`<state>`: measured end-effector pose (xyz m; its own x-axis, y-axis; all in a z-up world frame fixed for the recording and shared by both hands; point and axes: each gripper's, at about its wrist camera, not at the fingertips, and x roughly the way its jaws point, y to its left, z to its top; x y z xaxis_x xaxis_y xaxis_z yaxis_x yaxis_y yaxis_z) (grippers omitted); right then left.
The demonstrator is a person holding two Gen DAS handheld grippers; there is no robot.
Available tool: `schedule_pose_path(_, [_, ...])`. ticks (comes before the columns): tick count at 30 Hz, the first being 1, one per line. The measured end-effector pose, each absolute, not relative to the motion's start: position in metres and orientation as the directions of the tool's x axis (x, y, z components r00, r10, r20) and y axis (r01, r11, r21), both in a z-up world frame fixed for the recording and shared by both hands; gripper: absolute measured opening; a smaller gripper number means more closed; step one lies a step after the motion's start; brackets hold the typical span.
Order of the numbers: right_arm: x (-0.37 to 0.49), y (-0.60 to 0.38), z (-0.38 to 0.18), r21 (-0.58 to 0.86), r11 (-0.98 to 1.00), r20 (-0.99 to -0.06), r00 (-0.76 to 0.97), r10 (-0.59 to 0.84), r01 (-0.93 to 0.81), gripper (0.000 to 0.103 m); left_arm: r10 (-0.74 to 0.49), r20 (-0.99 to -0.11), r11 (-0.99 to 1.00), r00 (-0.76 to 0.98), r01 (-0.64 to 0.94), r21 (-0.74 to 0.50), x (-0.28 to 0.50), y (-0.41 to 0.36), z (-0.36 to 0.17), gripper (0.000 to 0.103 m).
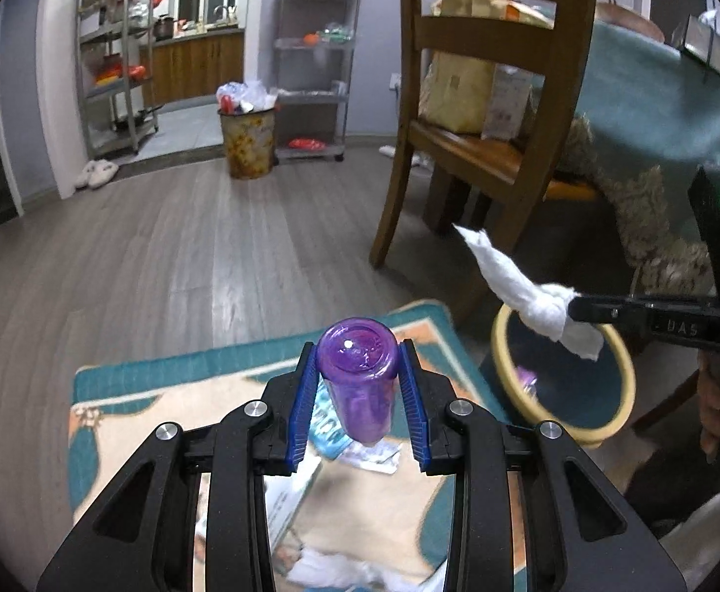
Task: Collect trash
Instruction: 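Carry the tube and tissue over the bin and open both grippers, then grasp the white COLTALIN medicine box with the left gripper while the right grasps the blue blister pack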
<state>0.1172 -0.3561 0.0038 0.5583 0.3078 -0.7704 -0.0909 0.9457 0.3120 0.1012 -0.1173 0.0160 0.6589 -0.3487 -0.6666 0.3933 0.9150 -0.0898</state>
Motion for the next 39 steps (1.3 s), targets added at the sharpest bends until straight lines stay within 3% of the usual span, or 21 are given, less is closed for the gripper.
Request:
schedule_pose_path(15, [0.090,-0.478,-0.026,0.210,0.966,-0.834,0.543,0.097,0.150,0.003,-0.516,-0.645,0.804,0.563,0.577,-0.140,0.101,-0.253,0.003,0.034])
schedule_pose_path(29, [0.087,-0.516,-0.063,0.181,0.944,-0.893,0.448,0.041,0.276,0.005,-0.521,-0.750,0.727,0.408,0.672,-0.141,0.094,-0.341,-0.057,0.034])
schedule_pose_path(31, [0.087,-0.516,-0.063,0.171,0.945,-0.895,0.444,0.031,0.279,0.006,-0.517,-0.753,0.728,0.407,0.672,-0.136,0.094,-0.340,-0.059,0.038])
schedule_pose_path(32, [0.088,-0.516,-0.063,0.170,0.945,-0.896,0.444,0.030,0.281,0.008,-0.514,-0.753,0.729,0.411,0.672,-0.130,0.094,-0.339,-0.058,0.044])
schedule_pose_path(34, [0.090,-0.514,-0.063,0.171,0.943,-0.895,0.445,0.028,0.285,0.021,-0.515,-0.746,0.731,0.422,0.671,-0.125,0.093,-0.333,-0.055,0.052])
schedule_pose_path(39, [0.097,-0.499,-0.057,0.171,0.949,-0.890,0.455,0.033,0.265,0.028,-0.508,-0.737,0.744,0.446,0.658,-0.114,0.090,-0.314,-0.043,0.058])
